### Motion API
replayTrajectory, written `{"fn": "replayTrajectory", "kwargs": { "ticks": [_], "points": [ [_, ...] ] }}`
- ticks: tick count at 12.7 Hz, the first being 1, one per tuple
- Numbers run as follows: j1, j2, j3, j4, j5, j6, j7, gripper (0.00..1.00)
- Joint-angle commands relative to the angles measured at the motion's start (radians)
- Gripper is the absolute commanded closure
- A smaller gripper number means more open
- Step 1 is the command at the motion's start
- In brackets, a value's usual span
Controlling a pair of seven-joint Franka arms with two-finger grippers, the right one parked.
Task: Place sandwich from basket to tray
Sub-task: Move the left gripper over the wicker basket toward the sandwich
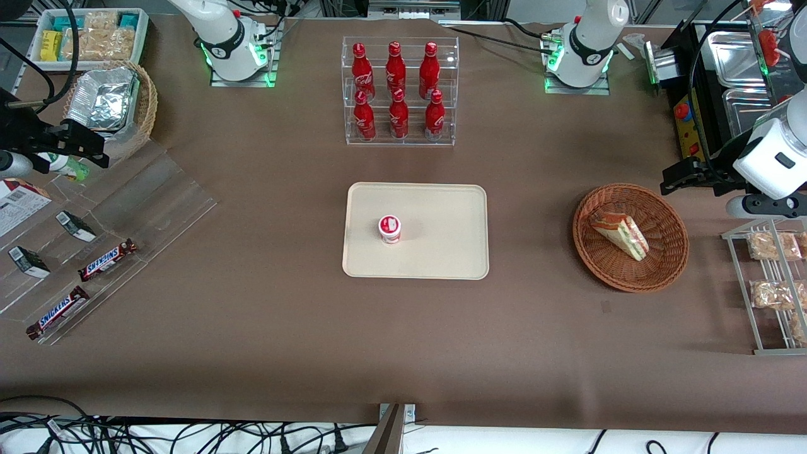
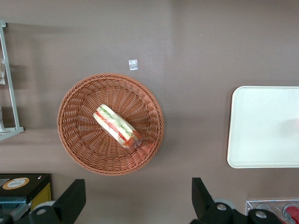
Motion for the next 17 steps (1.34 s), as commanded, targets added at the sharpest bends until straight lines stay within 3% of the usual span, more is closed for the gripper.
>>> {"fn": "replayTrajectory", "kwargs": {
  "ticks": [1,4,7,14,17],
  "points": [
    [0.001,0.001,0.004,0.0,-0.014,-0.013,0.01,0.0],
    [0.001,0.01,0.007,-0.001,0.027,-0.027,-0.008,0.0],
    [0.002,0.03,0.007,-0.023,0.03,-0.016,-0.141,0.0],
    [0.01,0.028,0.009,-0.276,0.076,0.229,-0.515,0.0],
    [0.053,0.008,0.009,-0.392,0.075,0.355,-0.571,0.0]
  ]
}}
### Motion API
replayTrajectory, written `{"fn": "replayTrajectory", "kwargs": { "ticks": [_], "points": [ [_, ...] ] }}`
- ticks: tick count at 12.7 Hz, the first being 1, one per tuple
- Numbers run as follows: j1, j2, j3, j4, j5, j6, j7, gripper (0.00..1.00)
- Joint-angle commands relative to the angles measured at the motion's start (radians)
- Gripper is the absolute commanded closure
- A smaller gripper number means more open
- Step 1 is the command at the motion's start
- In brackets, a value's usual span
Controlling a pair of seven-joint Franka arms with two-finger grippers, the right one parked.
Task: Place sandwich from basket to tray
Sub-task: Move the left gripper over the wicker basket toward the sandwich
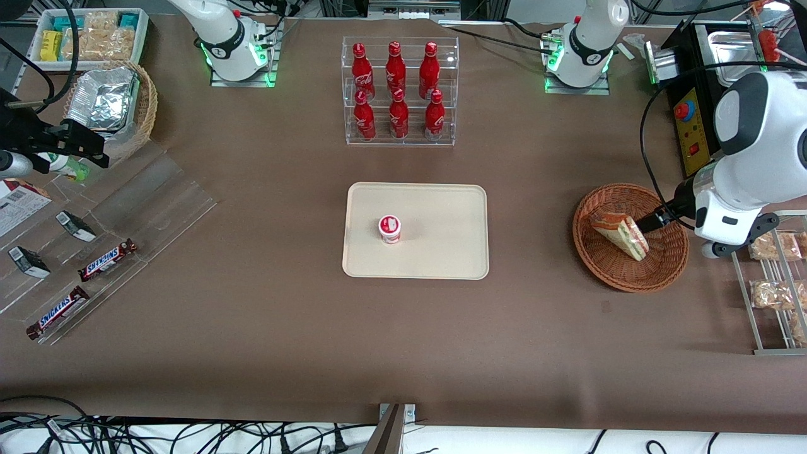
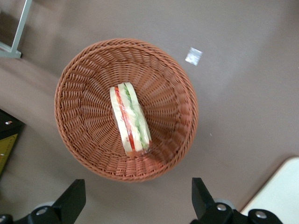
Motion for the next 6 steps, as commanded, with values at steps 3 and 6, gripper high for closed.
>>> {"fn": "replayTrajectory", "kwargs": {
  "ticks": [3,6],
  "points": [
    [0.037,-0.058,-0.002,-0.199,0.014,0.214,-0.109,0.0],
    [0.037,-0.057,-0.008,-0.299,0.014,0.355,-0.172,0.0]
  ]
}}
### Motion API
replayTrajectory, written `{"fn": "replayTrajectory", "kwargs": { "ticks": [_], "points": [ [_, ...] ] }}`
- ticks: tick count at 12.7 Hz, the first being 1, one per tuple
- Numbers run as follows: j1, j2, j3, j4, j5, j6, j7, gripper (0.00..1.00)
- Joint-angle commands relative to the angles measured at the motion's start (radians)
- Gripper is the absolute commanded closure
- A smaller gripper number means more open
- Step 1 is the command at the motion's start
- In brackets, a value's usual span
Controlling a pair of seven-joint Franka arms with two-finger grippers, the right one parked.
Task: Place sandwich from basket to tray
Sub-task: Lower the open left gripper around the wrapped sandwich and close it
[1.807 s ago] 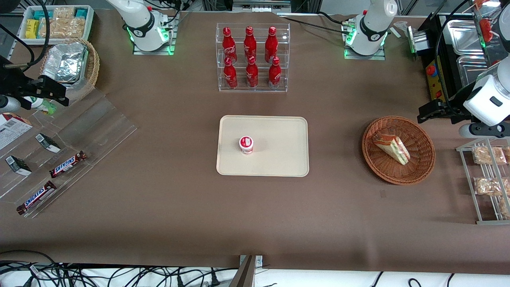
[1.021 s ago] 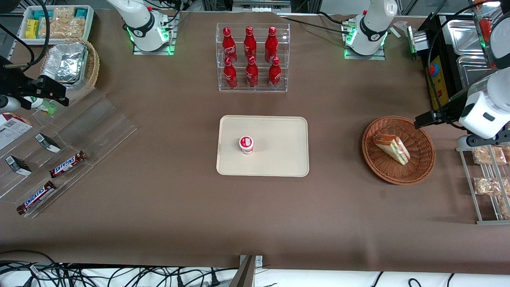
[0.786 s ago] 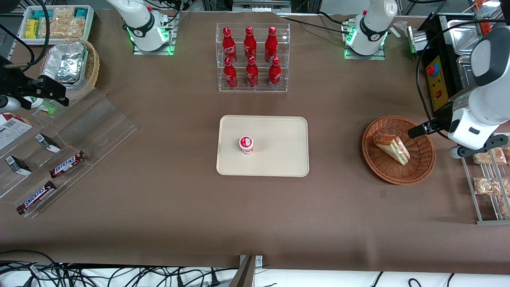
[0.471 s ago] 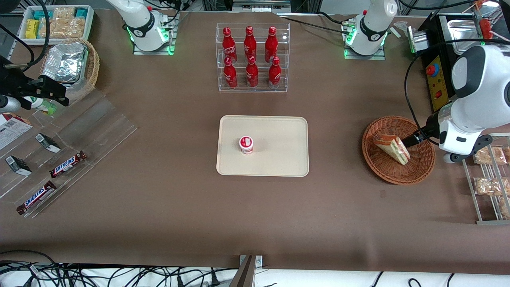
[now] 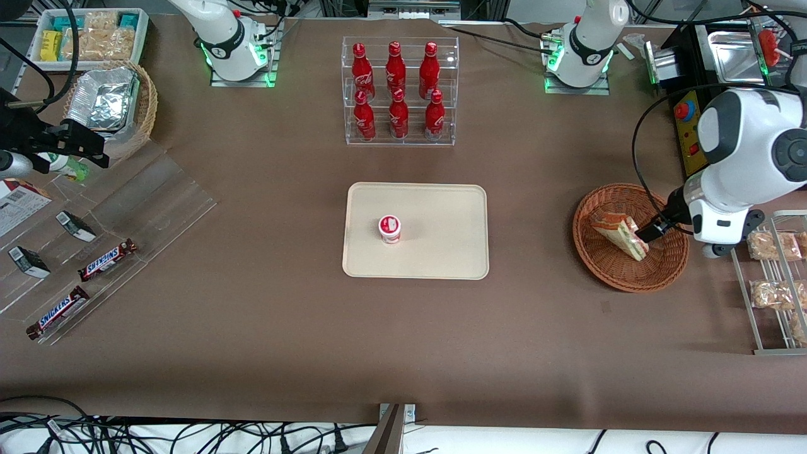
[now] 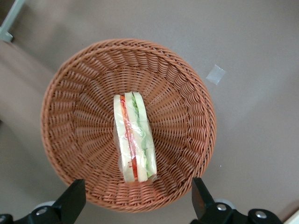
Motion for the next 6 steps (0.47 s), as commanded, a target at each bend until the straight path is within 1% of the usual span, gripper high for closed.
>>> {"fn": "replayTrajectory", "kwargs": {
  "ticks": [1,3,6],
  "points": [
    [-0.001,-0.041,-0.005,-0.114,0.014,0.123,-0.06,0.0],
    [-0.002,-0.035,-0.005,-0.162,0.022,0.198,-0.082,0.0],
    [-0.002,-0.016,-0.007,-0.209,0.069,0.28,-0.108,0.0]
  ]
}}
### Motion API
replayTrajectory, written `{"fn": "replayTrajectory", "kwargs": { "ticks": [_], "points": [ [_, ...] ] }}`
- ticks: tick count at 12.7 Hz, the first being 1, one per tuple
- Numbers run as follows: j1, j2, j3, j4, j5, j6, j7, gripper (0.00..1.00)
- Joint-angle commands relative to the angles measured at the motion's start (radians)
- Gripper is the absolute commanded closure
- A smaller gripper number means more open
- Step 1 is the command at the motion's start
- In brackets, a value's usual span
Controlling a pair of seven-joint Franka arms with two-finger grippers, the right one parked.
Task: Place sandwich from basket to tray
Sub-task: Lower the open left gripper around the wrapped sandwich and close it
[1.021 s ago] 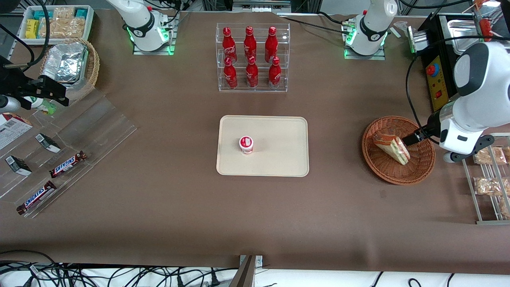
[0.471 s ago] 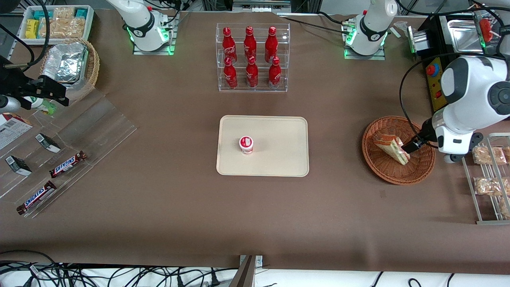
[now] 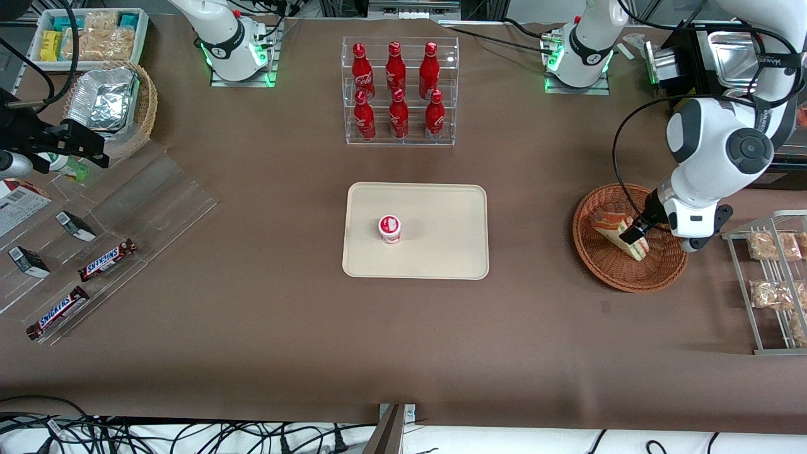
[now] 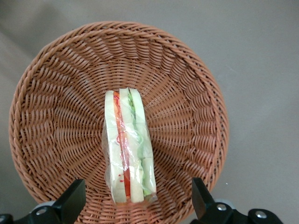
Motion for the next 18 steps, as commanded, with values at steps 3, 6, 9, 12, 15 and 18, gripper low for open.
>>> {"fn": "replayTrajectory", "kwargs": {
  "ticks": [3,6,9,12,15,18],
  "points": [
    [-0.002,0.022,-0.007,-0.056,0.045,0.098,-0.043,0.0],
    [-0.009,0.071,-0.008,-0.056,0.06,0.13,-0.043,0.0],
    [-0.006,0.096,-0.008,-0.054,0.138,0.131,-0.052,0.0],
    [-0.002,0.099,-0.008,-0.053,0.142,0.129,-0.05,0.0],
    [0.0,0.099,-0.008,-0.053,0.143,0.126,-0.04,0.68],
    [0.003,0.108,-0.007,-0.054,0.183,0.12,-0.038,1.0]
  ]
}}
